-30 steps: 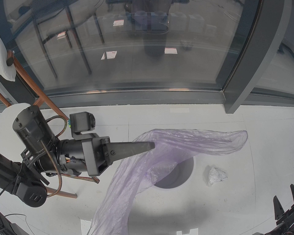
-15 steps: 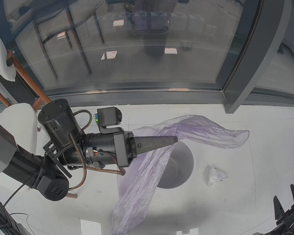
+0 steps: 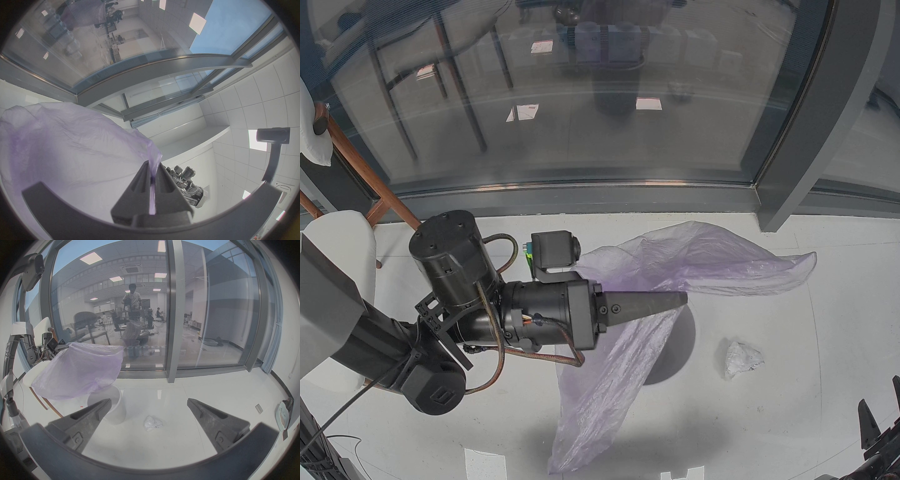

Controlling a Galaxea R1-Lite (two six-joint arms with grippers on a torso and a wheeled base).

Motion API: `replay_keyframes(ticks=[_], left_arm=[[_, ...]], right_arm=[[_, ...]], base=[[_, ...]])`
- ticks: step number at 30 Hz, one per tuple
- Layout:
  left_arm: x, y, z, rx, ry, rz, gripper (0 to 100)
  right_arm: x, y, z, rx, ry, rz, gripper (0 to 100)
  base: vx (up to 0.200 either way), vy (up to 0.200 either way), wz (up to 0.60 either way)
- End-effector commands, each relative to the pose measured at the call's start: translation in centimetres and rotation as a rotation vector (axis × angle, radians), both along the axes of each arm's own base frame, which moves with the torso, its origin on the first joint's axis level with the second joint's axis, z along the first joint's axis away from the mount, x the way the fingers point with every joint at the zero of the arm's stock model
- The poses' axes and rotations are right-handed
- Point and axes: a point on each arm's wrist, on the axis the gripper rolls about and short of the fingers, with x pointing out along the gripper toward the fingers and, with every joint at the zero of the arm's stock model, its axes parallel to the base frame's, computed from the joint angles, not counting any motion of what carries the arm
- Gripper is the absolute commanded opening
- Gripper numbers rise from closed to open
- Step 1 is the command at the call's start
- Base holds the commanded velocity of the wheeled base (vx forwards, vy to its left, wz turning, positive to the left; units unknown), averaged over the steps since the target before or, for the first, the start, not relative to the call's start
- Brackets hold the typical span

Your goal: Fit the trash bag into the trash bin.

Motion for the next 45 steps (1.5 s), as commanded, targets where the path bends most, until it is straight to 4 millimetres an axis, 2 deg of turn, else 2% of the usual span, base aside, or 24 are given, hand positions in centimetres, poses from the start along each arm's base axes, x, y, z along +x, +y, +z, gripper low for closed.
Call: replay_keyframes(ticks=[1, 13, 17, 19, 21, 27, 34, 45], left_arm=[[-0.6, -0.6, -0.6, 0.013, 0.016, -0.025, 0], [0.5, -1.4, -2.0, 0.034, 0.041, -0.022, 0], [1.7, -1.9, -2.6, 0.036, 0.034, -0.012, 0], [1.7, -1.9, -2.6, 0.036, 0.034, -0.012, 0], [3.2, -1.7, -2.1, 0.002, 0.004, 0.018, 0], [4.3, -1.2, -2.7, 0.007, 0.010, 0.046, 0], [5.8, 0.3, -2.3, -0.003, 0.008, 0.093, 0], [6.2, 0.7, -2.5, -0.010, 0.090, 0.121, 0]], right_arm=[[0.1, 0.0, -0.5, -0.001, 0.017, 0.001, 100], [0.1, 0.0, -0.5, 0.001, 0.015, -0.001, 100], [0.1, 0.0, -0.5, 0.001, 0.012, -0.003, 100], [0.1, 0.0, -0.5, 0.001, 0.012, -0.003, 100], [0.0, 0.0, -0.5, 0.001, 0.008, -0.007, 100], [0.0, 0.0, -0.5, 0.001, -0.003, -0.012, 100], [0.0, 0.0, -0.5, -0.004, 0.004, -0.009, 100], [0.9, -0.1, -0.3, -0.015, 0.133, 0.145, 100]], base=[[0.000, 0.000, 0.00], [0.000, 0.000, 0.00], [0.000, 0.000, 0.00], [0.000, 0.000, 0.00], [0.000, 0.000, 0.00], [0.000, 0.000, 0.00], [0.000, 0.000, 0.00], [0.000, 0.000, 0.00]])
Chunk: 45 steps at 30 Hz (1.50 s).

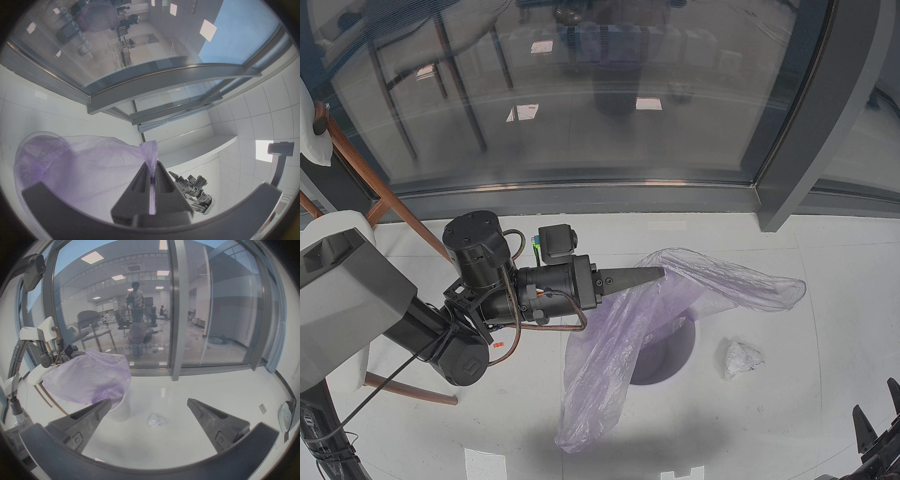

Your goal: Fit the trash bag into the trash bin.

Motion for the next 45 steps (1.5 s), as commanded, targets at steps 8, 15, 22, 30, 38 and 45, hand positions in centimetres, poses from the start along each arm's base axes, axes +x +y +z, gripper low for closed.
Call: replay_keyframes(ticks=[8, 15, 22, 30, 38, 45], left_arm=[[0.0, 0.1, -0.3, 0.001, 0.016, 0.014, 0], [0.2, 0.0, -0.6, 0.001, 0.029, 0.055, 0], [0.9, 0.3, -0.4, -0.022, 0.095, 0.065, 0], [1.4, 0.2, -0.4, -0.085, 0.141, 0.048, 0], [0.6, -0.1, -0.8, -0.076, 0.136, 0.033, 0], [-1.0, 0.6, -1.8, -0.042, 0.064, 0.042, 0]], right_arm=[[1.0, 0.1, -0.2, -0.007, 0.130, 0.079, 100], [1.1, 0.1, -0.2, -0.008, 0.136, 0.079, 100], [3.6, 0.5, 5.8, 0.078, 0.001, 0.053, 100], [6.1, 1.8, 5.5, 0.157, 0.208, 0.166, 100], [9.7, 3.6, 7.7, 0.486, 0.430, 0.175, 100], [12.7, 5.1, 7.1, 0.458, 0.568, 0.183, 100]], base=[[0.000, 0.000, 0.00], [0.000, 0.000, 0.00], [0.000, 0.000, 0.00], [0.200, -0.200, 0.00], [0.125, -0.125, 0.00], [0.000, 0.000, 0.00]])
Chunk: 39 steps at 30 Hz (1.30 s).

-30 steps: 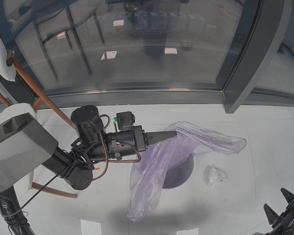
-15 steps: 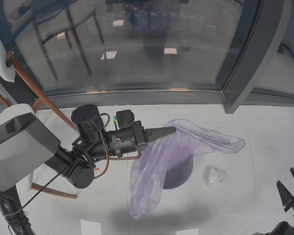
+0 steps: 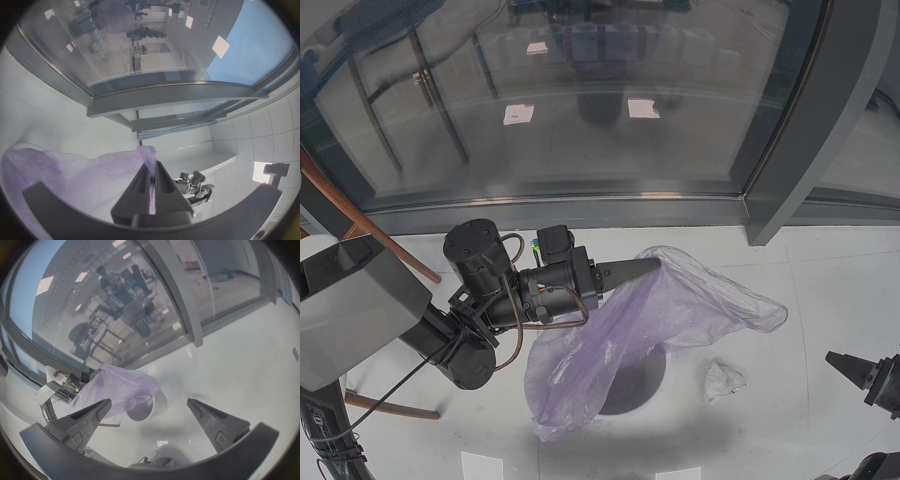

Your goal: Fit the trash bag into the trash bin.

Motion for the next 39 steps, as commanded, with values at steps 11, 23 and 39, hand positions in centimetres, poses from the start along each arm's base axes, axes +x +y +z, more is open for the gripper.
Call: replay_keyframes(ticks=[11, 23, 39], left_arm=[[-3.9, 3.8, 1.3, 0.040, -0.115, 0.062, 0], [-5.8, 5.0, 0.3, 0.091, -0.124, 0.074, 0], [-5.3, 4.5, 0.6, 0.079, -0.138, 0.072, 0]], right_arm=[[5.8, 2.3, -0.7, -0.060, 0.208, 0.083, 100], [8.4, 8.1, 3.0, 0.131, 0.249, 0.210, 100], [8.3, 8.5, 1.9, 0.029, 0.246, 0.201, 100]], base=[[0.000, 0.000, 0.00], [0.000, 0.000, 0.00], [0.000, 0.000, 0.00]])
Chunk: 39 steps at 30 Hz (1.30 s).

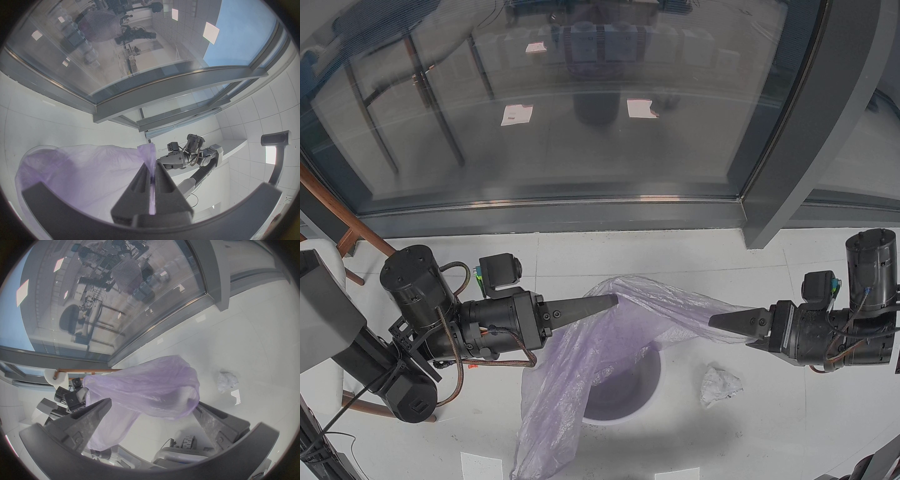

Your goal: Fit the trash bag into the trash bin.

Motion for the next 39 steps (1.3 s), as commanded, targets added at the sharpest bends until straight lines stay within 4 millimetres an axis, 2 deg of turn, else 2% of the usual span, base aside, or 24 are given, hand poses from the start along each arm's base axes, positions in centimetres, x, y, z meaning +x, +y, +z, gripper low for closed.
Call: replay_keyframes(ticks=[1, 2, 3, 4, 5, 7, 9, 11, 14, 19, 25, 26, 34, 39], left_arm=[[0.3, -0.3, 0.2, -0.007, -0.011, -0.002, 0], [0.7, -0.5, 0.0, -0.006, -0.008, 0.001, 0], [0.9, -0.5, -0.1, -0.006, -0.009, 0.001, 0], [0.9, -0.5, 0.0, -0.007, -0.011, 0.001, 0], [1.0, -0.6, 0.0, -0.009, -0.013, 0.004, 0], [1.0, -0.6, 0.0, -0.011, -0.011, 0.014, 0], [1.0, -0.7, 0.0, -0.011, -0.009, 0.016, 0], [1.2, -0.9, -0.5, -0.003, 0.004, 0.013, 0], [1.8, -1.3, -0.8, -0.004, 0.006, 0.012, 0], [2.1, -1.5, -0.8, -0.007, 0.003, 0.012, 0], [2.2, -1.4, -0.8, -0.008, 0.002, 0.017, 0], [2.2, -1.3, -0.9, -0.006, 0.006, 0.017, 0], [2.3, -1.4, -1.1, -0.004, 0.010, 0.015, 0], [2.3, -1.4, -1.3, -0.001, 0.016, 0.020, 0]], right_arm=[[-1.6, -1.4, -0.2, -0.026, -0.032, 0.019, 100], [-4.5, -3.2, -1.6, -0.073, -0.018, 0.054, 100], [-5.7, -3.8, -2.7, -0.108, 0.008, 0.071, 100], [-6.0, -4.0, -3.0, -0.121, 0.015, 0.079, 100], [-7.6, -5.0, -4.7, -0.176, 0.041, 0.125, 100], [-8.1, -5.4, -5.7, -0.214, 0.050, 0.153, 100], [-8.0, -5.2, -5.5, -0.216, 0.036, 0.175, 100], [-7.4, -4.3, -5.2, -0.211, 0.027, 0.204, 100], [-5.7, -2.4, -6.1, -0.261, 0.066, 0.238, 100], [0.1, 1.3, -5.9, -0.253, 0.006, 0.158, 100], [1.3, 4.4, -8.0, -0.278, 0.012, 0.232, 100], [1.7, 5.3, -8.5, -0.276, -0.012, 0.249, 0], [3.5, 7.9, -9.4, -0.235, -0.095, 0.274, 0], [4.6, 8.7, -9.9, -0.230, -0.090, 0.270, 0]], base=[[0.000, 0.000, 0.00], [0.000, 0.000, 0.00], [0.000, 0.000, 0.00], [0.000, 0.000, 0.00], [0.000, 0.000, 0.00], [0.000, 0.000, 0.00], [0.000, 0.000, 0.00], [0.000, 0.000, 0.00], [0.000, 0.000, 0.00], [0.000, 0.000, 0.00], [0.000, 0.000, 0.00], [0.000, 0.000, 0.00], [0.000, 0.000, 0.00], [0.000, 0.000, 0.00]])
